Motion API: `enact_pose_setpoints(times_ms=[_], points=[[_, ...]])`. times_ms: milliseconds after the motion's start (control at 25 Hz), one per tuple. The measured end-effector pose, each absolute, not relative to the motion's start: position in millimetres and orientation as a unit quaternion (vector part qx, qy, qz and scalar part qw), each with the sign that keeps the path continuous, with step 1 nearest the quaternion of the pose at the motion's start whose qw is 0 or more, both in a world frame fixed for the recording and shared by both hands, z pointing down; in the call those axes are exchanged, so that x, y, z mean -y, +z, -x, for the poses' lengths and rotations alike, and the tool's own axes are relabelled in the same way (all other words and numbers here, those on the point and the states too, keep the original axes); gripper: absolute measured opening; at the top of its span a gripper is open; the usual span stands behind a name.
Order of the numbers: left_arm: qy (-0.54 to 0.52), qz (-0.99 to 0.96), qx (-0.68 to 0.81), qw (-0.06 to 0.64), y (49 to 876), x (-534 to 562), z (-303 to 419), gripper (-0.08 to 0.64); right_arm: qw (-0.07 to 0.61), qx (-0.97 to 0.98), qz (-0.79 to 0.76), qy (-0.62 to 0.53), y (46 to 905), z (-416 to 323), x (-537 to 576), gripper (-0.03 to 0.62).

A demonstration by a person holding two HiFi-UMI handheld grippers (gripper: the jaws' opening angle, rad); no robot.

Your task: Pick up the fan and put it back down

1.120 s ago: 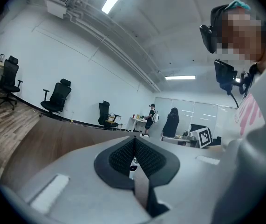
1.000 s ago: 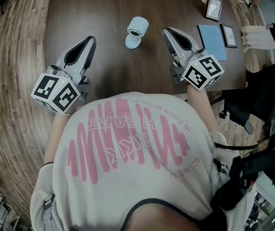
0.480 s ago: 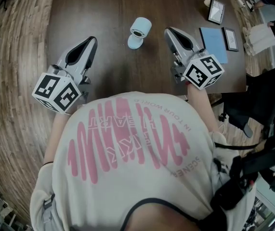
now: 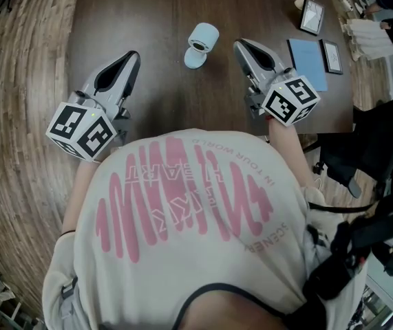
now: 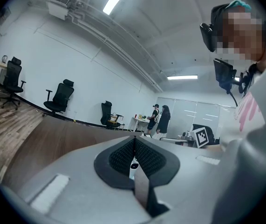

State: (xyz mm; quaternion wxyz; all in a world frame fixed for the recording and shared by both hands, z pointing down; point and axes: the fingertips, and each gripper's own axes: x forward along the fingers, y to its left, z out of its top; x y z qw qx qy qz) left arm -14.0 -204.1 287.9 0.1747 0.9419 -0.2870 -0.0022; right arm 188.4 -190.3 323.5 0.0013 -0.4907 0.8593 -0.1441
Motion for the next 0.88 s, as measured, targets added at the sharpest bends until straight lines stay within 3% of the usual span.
enact_pose_setpoints(times_ms=[880], points=[[-0.002, -0.940, 0.291, 0.177, 289.0, 203.3, 16.5, 0.020, -0.002, -0.861, 0.485, -0.154, 329.1, -187.6, 190.1, 0.005]])
